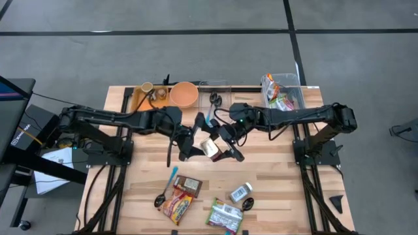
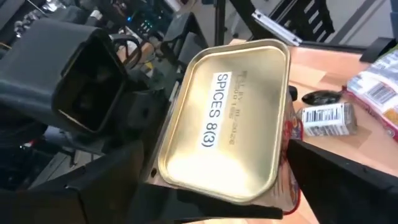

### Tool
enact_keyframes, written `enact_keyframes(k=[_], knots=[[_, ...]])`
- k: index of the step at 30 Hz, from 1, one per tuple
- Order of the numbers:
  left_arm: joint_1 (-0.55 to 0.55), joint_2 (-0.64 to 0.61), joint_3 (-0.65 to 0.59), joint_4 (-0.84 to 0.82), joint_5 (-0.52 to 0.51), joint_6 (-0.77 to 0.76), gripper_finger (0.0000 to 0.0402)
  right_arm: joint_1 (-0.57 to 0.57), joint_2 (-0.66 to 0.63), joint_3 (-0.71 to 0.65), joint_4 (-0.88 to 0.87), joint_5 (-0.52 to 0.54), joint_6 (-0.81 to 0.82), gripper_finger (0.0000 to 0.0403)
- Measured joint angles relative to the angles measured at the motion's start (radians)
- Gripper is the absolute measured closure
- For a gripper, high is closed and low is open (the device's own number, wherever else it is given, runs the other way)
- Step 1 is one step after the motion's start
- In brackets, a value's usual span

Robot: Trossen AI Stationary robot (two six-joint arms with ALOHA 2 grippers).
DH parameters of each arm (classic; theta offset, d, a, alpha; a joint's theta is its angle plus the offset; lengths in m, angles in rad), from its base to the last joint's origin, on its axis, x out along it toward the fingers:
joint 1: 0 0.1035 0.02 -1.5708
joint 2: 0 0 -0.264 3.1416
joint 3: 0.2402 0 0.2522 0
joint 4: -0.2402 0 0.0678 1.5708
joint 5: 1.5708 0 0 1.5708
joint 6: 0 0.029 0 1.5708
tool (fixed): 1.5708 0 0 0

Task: Pick & Place Food Item
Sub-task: Put the red seasoning can into the orange bin

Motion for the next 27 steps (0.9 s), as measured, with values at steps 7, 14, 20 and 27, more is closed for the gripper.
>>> enact_keyframes(k=[7, 14, 20, 27], knots=[[-0.001, 0.000, 0.000, -0.016, 0.006, -0.005, 0.0102, 0.000, 0.001, 0.000, 0.008, -0.015, -0.003, 0.0101], [-0.003, 0.000, -0.002, -0.020, 0.022, -0.003, 0.0220, 0.007, 0.000, 0.000, -0.002, -0.039, -0.004, 0.0101], [-0.003, 0.000, -0.002, -0.011, 0.013, -0.011, 0.0224, 0.006, -0.001, 0.000, -0.002, -0.059, -0.003, 0.0099], [-0.020, -0.045, -0.003, -0.010, -0.063, -0.018, 0.0225, -0.004, -0.001, 0.003, 0.029, -0.032, -0.026, 0.0061]])
